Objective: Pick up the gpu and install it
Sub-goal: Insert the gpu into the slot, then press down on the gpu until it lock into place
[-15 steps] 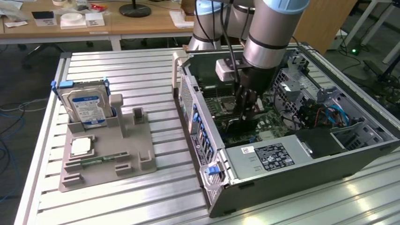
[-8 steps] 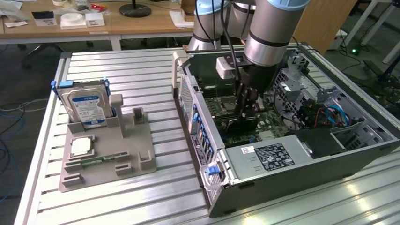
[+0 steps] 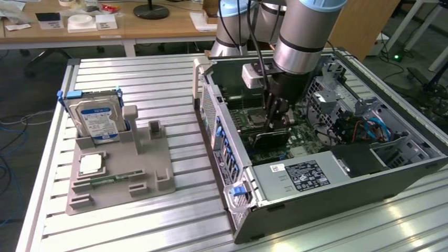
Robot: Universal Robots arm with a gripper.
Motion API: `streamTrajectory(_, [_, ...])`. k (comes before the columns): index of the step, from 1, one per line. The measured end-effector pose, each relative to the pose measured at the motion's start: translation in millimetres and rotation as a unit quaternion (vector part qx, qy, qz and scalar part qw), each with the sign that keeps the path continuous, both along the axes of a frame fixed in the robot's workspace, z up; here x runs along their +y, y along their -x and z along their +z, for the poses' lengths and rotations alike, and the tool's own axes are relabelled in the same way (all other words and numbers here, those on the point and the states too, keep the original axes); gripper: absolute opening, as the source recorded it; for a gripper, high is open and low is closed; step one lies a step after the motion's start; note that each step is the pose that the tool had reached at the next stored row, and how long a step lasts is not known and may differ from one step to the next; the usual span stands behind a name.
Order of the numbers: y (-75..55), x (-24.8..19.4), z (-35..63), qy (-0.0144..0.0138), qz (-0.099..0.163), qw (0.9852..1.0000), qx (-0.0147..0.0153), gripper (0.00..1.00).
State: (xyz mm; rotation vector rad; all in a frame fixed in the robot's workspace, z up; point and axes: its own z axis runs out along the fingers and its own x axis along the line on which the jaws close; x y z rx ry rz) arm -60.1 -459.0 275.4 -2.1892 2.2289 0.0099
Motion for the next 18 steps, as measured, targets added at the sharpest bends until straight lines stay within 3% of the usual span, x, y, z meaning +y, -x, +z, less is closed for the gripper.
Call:
streamTrajectory(14, [0.1,0.0,0.0,-0.0015,0.000,1.0000,0.0000,0.11])
streamTrajectory(18, [8.0,-0.1,0.0,-0.0014,0.000,1.0000,0.0000,0.11])
